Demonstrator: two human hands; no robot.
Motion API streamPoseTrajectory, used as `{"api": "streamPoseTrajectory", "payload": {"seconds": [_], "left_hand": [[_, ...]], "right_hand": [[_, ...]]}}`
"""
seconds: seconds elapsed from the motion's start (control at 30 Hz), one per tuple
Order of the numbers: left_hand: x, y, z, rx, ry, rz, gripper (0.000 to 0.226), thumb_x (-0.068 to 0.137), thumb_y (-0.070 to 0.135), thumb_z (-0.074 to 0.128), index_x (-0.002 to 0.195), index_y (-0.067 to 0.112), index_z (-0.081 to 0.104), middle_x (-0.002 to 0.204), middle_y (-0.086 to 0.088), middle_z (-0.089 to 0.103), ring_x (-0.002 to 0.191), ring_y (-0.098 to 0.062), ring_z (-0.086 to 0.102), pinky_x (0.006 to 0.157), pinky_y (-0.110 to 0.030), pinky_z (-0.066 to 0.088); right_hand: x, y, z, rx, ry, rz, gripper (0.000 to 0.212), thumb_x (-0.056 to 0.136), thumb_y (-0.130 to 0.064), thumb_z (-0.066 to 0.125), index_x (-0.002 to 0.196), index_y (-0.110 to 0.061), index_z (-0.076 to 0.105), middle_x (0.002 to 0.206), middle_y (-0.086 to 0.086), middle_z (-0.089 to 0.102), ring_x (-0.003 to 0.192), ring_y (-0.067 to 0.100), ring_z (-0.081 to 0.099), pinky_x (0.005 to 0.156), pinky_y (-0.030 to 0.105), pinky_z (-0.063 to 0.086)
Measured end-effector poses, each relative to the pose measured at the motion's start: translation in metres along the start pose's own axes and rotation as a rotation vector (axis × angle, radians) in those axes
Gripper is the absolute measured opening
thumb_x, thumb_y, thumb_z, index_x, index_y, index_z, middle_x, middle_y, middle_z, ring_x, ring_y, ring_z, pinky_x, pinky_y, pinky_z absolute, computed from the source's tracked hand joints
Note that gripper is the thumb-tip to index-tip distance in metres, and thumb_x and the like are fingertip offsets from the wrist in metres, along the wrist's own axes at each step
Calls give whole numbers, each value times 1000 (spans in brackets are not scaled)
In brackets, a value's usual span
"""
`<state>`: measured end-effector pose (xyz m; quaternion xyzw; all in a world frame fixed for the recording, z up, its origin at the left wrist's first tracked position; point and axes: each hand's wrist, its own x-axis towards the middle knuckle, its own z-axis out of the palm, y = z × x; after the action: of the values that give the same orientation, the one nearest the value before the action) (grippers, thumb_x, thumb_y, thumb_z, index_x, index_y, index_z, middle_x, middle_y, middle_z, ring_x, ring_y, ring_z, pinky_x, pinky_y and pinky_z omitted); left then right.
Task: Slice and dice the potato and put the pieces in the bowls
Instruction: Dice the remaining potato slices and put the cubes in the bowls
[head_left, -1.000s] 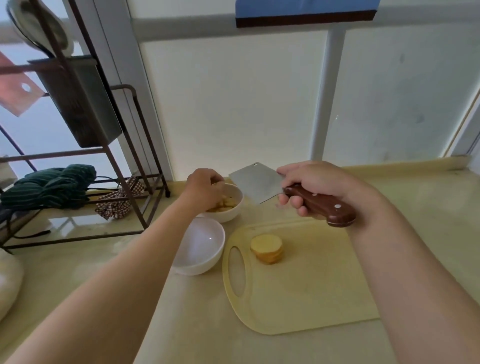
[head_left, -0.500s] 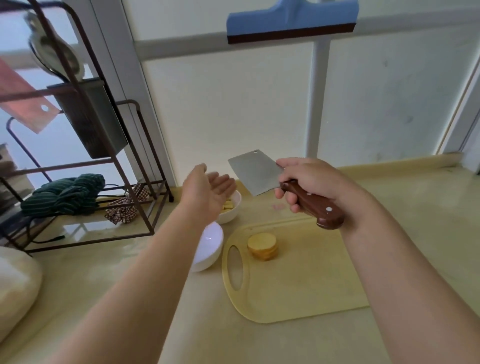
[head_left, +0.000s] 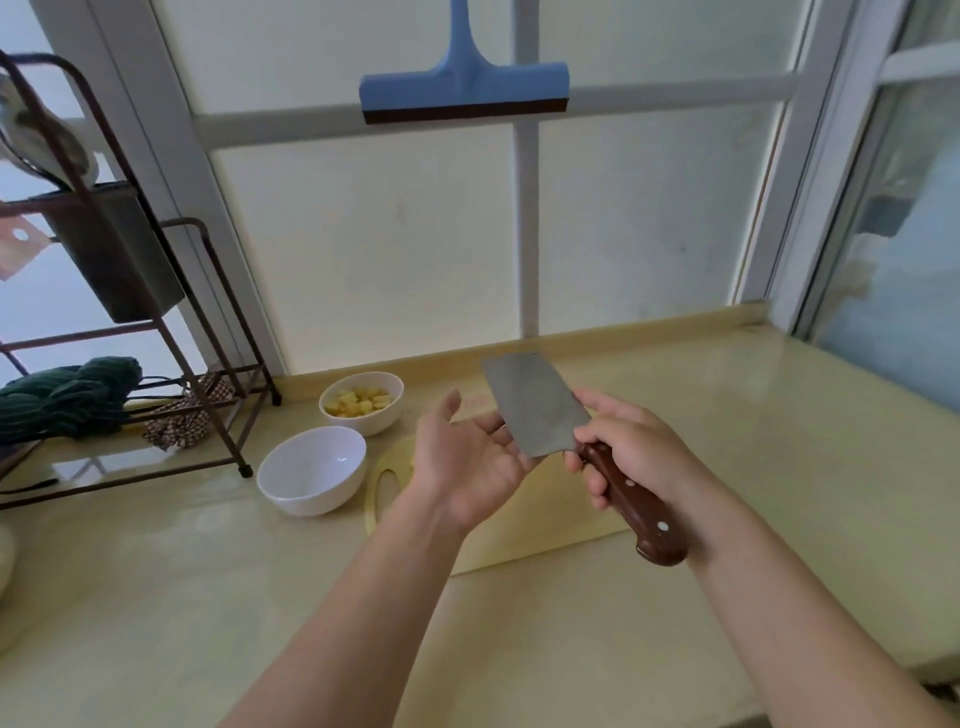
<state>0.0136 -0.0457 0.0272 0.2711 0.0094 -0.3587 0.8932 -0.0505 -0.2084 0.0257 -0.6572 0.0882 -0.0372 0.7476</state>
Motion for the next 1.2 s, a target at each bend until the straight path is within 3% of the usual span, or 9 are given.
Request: {"api": "streamPoseTrajectory", "payload": {"seconds": [0.17, 0.33, 0.4, 0.5, 0.67, 0.83, 0.93, 1.07, 1.2], "left_hand": [[-1, -16, 3, 60, 77, 1, 62, 102, 36, 32, 128, -19, 44, 126, -36, 55, 116, -46, 58, 100, -49, 48], [0, -24, 2, 195, 210, 57, 37, 97, 10, 40, 117, -18, 50, 115, -33, 57, 109, -45, 60, 91, -47, 54], [2, -29, 0, 293, 251, 57, 29, 90, -3, 40, 112, -17, 53, 105, -31, 61, 105, -42, 62, 87, -43, 57], [9, -39, 0, 522, 307, 58, 29, 87, -12, 38, 112, -15, 54, 110, -33, 62, 105, -41, 65, 81, -40, 59], [24, -56, -8, 1141, 346, 258, 35, 86, -10, 42, 109, 6, 63, 108, -11, 67, 103, -23, 65, 96, -38, 54], [28, -65, -18, 1386, 250, 317, 57, 85, -14, 36, 132, 10, 57, 132, 0, 59, 122, -10, 54, 109, -30, 40], [25, -65, -21, 1593, 197, 345, 62, 83, -16, 36, 138, 9, 52, 136, 0, 54, 128, -10, 48, 100, -14, 33], [19, -59, -33, 1961, 172, 499, 36, 90, 3, 53, 123, 10, 65, 129, 0, 62, 122, -16, 54, 96, -10, 32], [16, -59, -35, 2066, 129, 523, 19, 92, 13, 58, 102, 2, 71, 109, -6, 71, 100, -24, 62, 85, -28, 44]], "right_hand": [[-13, 2, -23, -11, 60, 9, 51, 100, 3, 44, 136, -30, 58, 63, 14, 60, 41, 18, 50, 39, 26, 43], [-25, 1, -48, 3, 139, -10, 41, 100, 6, 42, 105, -28, 66, 59, 12, 58, 38, 17, 48, 38, 24, 43], [-29, 2, -58, -5, 167, -5, 41, 99, 6, 42, 103, -27, 66, 59, 13, 58, 37, 17, 48, 37, 24, 43], [-33, 6, -68, -35, 181, 8, 42, 99, 6, 42, 114, -26, 65, 59, 13, 60, 39, 18, 50, 37, 26, 44], [-41, 16, -84, -230, 225, 40, 69, 96, 5, 42, 154, -31, 43, 65, 16, 63, 42, 22, 53, 39, 30, 48], [-56, 27, -96, -275, 241, 75, 69, 96, 4, 39, 155, -32, 42, 70, 19, 62, 44, 24, 53, 42, 31, 49], [-59, 34, -101, -273, 254, 91, 70, 97, 4, 38, 156, -32, 40, 70, 19, 61, 44, 24, 52, 43, 31, 49], [-62, 37, -100, -274, 240, 107, 71, 97, 4, 36, 155, -36, 41, 72, 19, 60, 46, 23, 51, 43, 32, 49], [-58, 42, -86, -272, 222, 118, 70, 95, 3, 34, 152, -38, 42, 76, 19, 58, 46, 23, 52, 45, 32, 50]]}}
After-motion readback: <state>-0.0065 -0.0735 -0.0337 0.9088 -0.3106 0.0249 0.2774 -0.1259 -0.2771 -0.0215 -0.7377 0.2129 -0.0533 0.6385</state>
